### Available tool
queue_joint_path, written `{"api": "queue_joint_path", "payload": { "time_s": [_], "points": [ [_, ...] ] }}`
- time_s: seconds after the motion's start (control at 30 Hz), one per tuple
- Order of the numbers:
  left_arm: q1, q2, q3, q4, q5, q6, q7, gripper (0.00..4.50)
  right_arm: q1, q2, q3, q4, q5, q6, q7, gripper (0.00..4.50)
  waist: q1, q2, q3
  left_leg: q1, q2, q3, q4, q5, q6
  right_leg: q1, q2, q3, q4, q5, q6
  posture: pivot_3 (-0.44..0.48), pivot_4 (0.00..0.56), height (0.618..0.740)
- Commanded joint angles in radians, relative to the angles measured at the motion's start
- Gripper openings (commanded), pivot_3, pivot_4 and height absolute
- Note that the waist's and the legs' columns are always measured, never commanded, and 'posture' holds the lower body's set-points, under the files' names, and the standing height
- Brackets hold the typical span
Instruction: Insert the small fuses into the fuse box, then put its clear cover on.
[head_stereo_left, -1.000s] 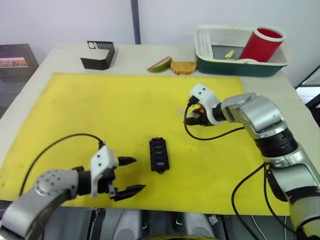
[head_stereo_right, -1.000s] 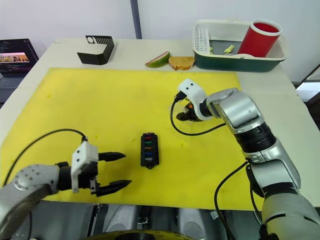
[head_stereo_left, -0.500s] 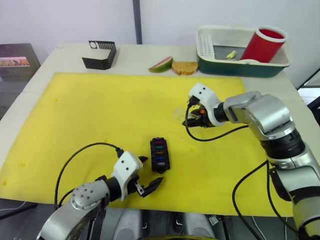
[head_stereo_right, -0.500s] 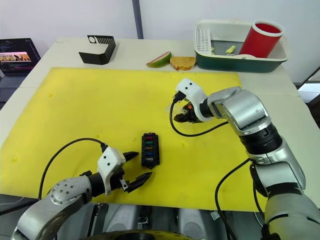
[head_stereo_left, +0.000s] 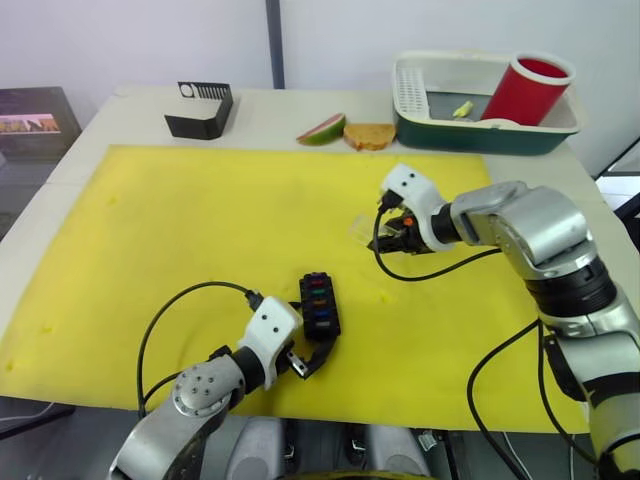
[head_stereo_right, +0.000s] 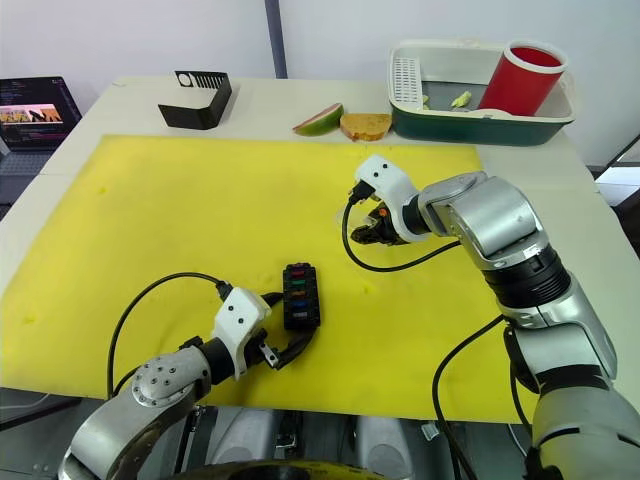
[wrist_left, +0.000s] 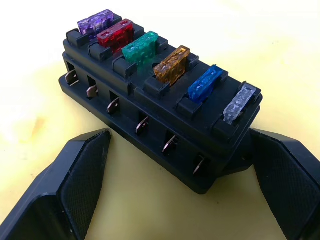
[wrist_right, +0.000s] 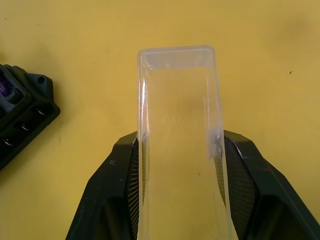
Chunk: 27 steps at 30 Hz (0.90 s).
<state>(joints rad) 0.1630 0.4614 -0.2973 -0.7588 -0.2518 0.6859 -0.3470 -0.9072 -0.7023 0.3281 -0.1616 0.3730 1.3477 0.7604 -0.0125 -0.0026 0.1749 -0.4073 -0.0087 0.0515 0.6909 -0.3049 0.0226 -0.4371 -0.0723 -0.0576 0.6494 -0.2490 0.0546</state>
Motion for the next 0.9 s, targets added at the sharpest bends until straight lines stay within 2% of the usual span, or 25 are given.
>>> {"api": "queue_joint_path", "payload": {
  "time_s": [0.03, 0.3, 0.43, 0.6, 0.9],
  "points": [
    [0.012, 0.045, 0.095, -0.009, -0.009, -0.003, -0.026, 4.50, -0.026, -0.010, -0.042, -0.032, 0.009, -0.003, -0.006, 1.68, -0.004, 0.000, 0.000, 0.000, 0.000, 0.000, 0.000, 0.000, 0.000, 0.000, 0.000, 0.000, 0.000, 0.000, 0.000, 0.000, 0.150, 0.740],
    [0.022, 0.129, 0.213, 0.012, -0.049, -0.022, -0.120, 4.50, -0.022, 0.007, -0.043, -0.033, 0.016, -0.008, -0.019, 1.68, -0.001, 0.000, 0.000, 0.000, 0.001, 0.000, 0.000, 0.000, 0.000, 0.000, 0.000, 0.000, 0.000, 0.000, 0.000, 0.000, 0.150, 0.740],
    [0.029, 0.141, 0.212, 0.004, -0.090, -0.013, -0.167, 4.50, -0.020, 0.010, -0.043, -0.037, 0.016, -0.008, -0.026, 1.68, -0.001, 0.000, 0.000, 0.000, 0.001, 0.000, 0.000, 0.000, 0.000, 0.000, 0.000, 0.000, 0.000, 0.000, 0.000, 0.000, 0.150, 0.740],
    [0.030, 0.107, 0.162, -0.001, -0.092, -0.020, -0.159, 4.50, -0.019, 0.008, -0.045, -0.039, 0.018, -0.007, -0.032, 1.68, -0.001, 0.000, 0.000, 0.000, 0.000, 0.000, 0.000, 0.000, 0.000, 0.000, 0.000, 0.000, 0.000, 0.000, 0.000, 0.000, 0.150, 0.740],
    [-0.022, -0.002, 0.062, 0.038, -0.023, -0.017, -0.062, 4.50, -0.022, 0.012, -0.046, -0.037, 0.020, -0.008, -0.037, 1.68, 0.001, 0.000, 0.000, 0.000, 0.000, 0.000, 0.000, 0.000, 0.000, 0.000, 0.000, 0.000, -0.001, 0.000, 0.000, 0.000, 0.150, 0.740]
  ]
}}
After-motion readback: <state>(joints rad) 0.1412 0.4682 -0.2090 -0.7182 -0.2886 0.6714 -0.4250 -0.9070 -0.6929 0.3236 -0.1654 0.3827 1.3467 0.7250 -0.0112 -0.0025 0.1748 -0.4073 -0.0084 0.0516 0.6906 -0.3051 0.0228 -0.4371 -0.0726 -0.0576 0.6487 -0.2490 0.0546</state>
